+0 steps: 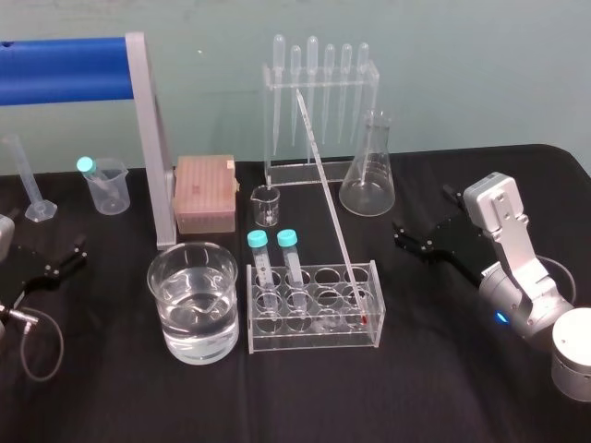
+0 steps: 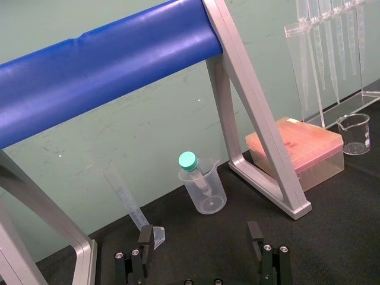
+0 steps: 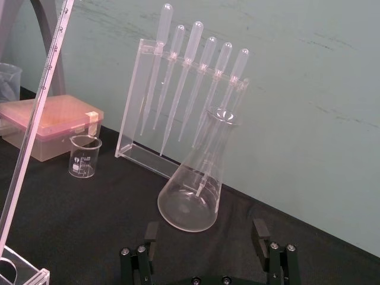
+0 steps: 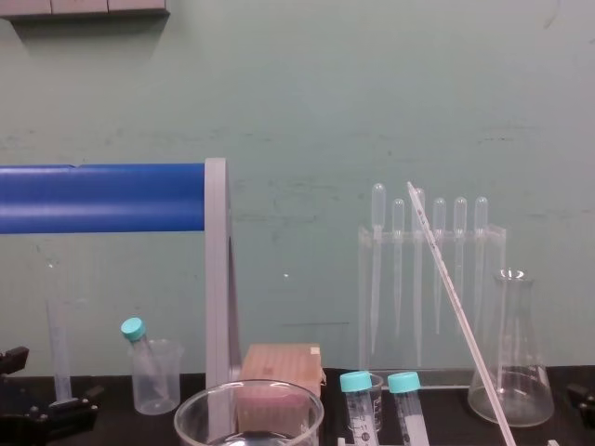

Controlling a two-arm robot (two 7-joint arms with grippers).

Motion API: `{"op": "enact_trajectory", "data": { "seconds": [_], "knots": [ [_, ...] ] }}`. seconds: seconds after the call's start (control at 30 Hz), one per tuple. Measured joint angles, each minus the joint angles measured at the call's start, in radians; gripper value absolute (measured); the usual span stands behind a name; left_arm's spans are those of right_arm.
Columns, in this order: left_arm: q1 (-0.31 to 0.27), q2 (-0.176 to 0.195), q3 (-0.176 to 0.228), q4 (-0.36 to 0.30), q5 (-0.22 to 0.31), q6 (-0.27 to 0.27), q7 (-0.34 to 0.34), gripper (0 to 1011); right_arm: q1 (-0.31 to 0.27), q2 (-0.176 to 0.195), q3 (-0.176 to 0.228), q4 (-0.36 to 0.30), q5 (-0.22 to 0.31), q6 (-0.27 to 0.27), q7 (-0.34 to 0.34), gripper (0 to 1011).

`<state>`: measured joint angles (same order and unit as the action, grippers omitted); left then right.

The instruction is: Hold the thermometer with one hand and immerse one end into the beaker, then reinsert it into the test tube rack.

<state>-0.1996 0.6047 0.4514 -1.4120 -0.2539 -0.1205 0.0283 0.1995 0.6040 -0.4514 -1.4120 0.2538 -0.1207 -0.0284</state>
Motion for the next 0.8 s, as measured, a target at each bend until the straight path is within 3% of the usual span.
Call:
{"op": "enact_trajectory", "data": {
  "seconds": [0.8],
  "knots": [
    [0.0, 0.0, 0.0, 0.0, 0.0, 0.0, 0.0, 1008, 0.0, 0.001, 0.0, 0.0, 0.0, 0.0, 0.0, 1003]
  ]
}}
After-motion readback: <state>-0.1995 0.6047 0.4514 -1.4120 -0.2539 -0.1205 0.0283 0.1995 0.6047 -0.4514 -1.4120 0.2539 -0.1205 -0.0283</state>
